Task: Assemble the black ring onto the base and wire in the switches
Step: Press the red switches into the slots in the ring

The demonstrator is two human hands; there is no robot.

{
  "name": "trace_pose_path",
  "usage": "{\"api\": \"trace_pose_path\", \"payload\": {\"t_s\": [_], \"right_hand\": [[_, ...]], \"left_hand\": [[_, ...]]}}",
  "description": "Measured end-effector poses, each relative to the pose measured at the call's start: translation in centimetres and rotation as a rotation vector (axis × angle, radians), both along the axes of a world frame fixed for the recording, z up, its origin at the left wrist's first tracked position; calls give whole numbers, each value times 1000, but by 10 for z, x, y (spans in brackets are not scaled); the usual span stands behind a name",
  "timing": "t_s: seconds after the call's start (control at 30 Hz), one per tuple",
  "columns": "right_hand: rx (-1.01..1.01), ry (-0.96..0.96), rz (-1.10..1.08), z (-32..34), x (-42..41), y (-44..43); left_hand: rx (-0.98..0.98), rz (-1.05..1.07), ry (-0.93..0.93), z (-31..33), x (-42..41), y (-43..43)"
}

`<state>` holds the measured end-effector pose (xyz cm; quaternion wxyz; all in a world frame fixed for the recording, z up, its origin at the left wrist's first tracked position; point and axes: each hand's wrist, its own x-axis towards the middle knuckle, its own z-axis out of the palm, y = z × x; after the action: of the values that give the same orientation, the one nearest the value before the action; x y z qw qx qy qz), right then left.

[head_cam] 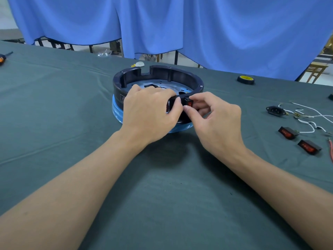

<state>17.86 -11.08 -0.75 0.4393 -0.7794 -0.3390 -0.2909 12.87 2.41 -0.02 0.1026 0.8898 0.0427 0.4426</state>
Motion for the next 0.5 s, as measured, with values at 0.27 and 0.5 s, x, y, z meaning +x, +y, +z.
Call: {"api": "trace_pose_path", "payload": {"t_s": [0.27,0.5], "right_hand": [[-3,137,43,4,5,-2],[-85,159,127,2,2,-19]], "left_hand": [[-14,10,-24,0,4,1],[-75,11,-56,-1,5,1]]}}
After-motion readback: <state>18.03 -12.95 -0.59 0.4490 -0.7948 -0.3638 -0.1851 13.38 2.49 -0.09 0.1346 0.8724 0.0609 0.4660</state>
